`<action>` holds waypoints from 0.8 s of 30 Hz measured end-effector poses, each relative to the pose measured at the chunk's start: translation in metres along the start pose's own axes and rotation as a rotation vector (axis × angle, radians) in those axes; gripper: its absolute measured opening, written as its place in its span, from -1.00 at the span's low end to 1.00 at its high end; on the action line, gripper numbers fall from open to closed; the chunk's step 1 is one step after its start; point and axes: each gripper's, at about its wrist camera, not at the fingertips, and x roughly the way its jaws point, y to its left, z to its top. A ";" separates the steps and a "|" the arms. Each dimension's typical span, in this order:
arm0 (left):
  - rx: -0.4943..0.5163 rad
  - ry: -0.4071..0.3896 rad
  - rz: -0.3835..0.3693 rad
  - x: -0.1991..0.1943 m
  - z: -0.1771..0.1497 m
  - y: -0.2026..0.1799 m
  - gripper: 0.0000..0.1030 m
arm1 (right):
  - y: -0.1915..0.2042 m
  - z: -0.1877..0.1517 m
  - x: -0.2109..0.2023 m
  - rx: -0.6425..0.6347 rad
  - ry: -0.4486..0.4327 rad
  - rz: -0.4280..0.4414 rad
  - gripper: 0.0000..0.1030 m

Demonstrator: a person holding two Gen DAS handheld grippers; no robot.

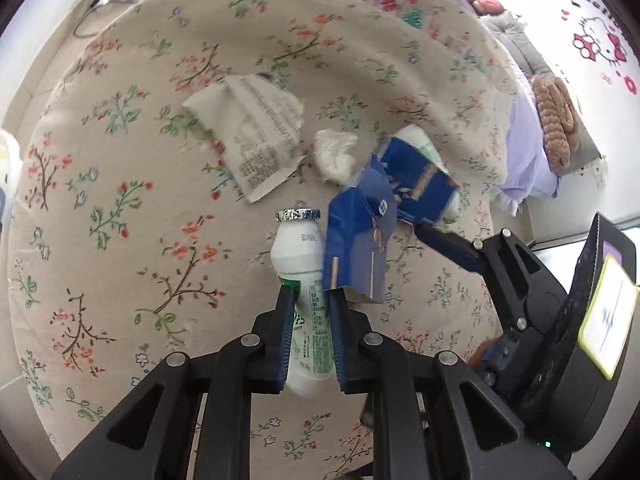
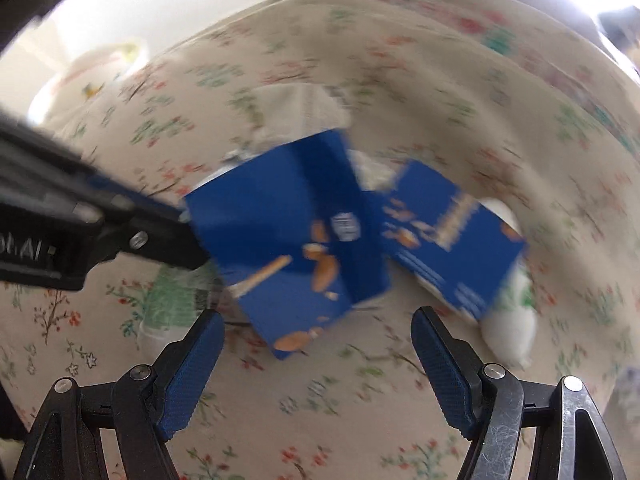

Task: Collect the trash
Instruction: 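Grasp the white yogurt bottle with the left tool while the right tool grasps a blue box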

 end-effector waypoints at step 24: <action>0.046 -0.035 0.050 -0.007 -0.005 -0.011 -0.67 | -0.067 0.004 -0.041 0.405 -0.160 0.114 -0.94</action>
